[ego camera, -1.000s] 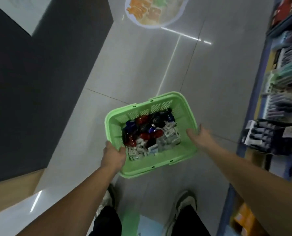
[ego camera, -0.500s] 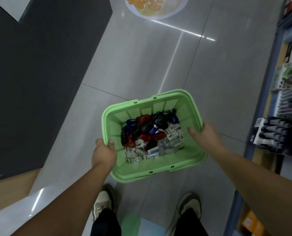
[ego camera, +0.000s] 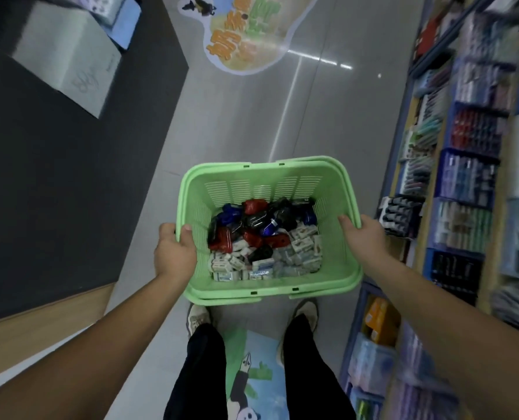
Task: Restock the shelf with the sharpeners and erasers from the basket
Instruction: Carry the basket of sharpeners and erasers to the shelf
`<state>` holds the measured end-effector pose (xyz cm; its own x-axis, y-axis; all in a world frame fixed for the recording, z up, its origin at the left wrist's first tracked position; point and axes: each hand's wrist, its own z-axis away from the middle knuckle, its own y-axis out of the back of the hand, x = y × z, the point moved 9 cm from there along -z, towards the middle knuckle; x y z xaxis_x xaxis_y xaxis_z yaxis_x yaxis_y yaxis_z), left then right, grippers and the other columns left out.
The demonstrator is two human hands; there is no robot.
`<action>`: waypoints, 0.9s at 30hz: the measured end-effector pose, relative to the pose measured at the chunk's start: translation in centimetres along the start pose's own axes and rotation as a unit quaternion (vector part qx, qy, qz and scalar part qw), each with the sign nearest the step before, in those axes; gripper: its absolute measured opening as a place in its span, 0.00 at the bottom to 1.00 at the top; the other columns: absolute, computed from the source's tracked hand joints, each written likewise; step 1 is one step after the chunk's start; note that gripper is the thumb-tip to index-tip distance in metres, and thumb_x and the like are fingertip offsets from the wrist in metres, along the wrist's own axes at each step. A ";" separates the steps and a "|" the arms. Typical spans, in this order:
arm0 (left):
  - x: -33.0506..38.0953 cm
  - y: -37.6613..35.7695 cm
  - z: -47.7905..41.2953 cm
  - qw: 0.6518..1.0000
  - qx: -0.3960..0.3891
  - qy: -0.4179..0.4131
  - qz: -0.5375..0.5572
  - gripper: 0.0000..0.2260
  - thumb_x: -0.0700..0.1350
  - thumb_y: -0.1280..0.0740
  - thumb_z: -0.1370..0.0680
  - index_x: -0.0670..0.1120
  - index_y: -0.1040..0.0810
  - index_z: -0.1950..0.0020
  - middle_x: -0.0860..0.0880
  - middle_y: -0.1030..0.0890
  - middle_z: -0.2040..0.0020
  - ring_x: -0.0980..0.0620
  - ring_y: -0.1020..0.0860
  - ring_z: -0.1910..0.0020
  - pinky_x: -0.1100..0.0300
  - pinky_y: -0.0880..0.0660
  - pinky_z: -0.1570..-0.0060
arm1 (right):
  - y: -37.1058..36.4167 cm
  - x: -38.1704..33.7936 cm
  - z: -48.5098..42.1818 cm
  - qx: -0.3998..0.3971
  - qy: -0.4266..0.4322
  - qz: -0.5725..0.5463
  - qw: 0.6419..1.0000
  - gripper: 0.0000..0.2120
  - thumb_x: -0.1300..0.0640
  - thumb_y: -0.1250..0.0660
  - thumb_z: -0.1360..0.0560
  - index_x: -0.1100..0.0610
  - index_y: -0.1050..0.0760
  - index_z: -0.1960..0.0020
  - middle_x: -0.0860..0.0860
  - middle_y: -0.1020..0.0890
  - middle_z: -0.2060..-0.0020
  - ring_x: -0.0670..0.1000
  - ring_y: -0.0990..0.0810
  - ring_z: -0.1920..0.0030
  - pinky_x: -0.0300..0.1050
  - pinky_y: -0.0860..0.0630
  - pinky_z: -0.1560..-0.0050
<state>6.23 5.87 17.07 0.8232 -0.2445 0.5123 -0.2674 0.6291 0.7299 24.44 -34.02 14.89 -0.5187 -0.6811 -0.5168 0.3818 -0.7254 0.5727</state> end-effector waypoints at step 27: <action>50.7 19.3 -10.8 0.980 -0.011 -0.186 -0.070 0.13 0.51 0.41 0.14 0.42 0.35 0.47 0.41 0.27 0.56 0.42 0.28 0.61 0.52 0.37 0.66 | 32.7 -42.1 0.0 0.111 0.114 -0.018 0.987 0.10 0.51 0.33 0.17 0.56 0.28 0.41 0.55 0.18 0.53 0.60 0.14 0.55 0.64 0.15 0.54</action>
<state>48.25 13.61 52.28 0.6109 -0.5784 0.5406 -0.1513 0.5849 0.7968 58.80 -29.12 55.37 -0.3339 -0.6783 -0.6546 0.1768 -0.7271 0.6633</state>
